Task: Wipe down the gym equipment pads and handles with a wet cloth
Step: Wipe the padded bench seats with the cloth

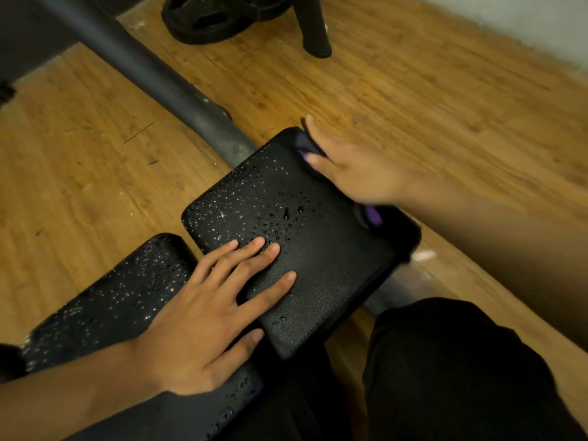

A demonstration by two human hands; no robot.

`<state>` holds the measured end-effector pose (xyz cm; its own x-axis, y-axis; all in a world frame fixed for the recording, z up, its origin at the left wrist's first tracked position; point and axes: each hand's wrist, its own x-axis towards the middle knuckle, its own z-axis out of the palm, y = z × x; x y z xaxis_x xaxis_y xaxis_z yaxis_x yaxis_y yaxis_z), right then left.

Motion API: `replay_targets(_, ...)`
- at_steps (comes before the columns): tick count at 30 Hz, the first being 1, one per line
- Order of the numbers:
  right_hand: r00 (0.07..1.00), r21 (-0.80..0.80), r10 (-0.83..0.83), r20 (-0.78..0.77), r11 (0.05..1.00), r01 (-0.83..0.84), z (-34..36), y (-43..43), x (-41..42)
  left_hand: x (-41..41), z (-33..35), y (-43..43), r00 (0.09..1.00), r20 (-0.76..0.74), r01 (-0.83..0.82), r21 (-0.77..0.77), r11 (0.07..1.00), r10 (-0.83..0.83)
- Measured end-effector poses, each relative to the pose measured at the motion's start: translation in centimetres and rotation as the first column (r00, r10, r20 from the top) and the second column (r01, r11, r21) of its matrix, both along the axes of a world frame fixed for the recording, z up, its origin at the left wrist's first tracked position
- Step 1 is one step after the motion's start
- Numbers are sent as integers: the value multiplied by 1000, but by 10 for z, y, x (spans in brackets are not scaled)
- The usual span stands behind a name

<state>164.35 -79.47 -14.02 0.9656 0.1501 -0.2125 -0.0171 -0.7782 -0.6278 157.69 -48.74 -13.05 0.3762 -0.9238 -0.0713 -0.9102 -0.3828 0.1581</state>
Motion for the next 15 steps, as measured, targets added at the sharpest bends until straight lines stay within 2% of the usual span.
replay_targets(3,1000,30,-21,-19,999,21,7,17,50,-1,1,-1,1000,-8,0,12,1000,0)
replay_targets(6,998,111,-43,-41,993,47,8,19,50,1,2,0,1000,-7,-4,23,1000,4)
replay_targets(10,999,70,-39,-23,997,41,8,-1,-8,-1,3,-1,1000,-21,-19,8,1000,19)
replay_targets(15,997,157,-81,4,984,79,11,-30,-104,0,1,-1,1000,-22,-21,-14,1000,20)
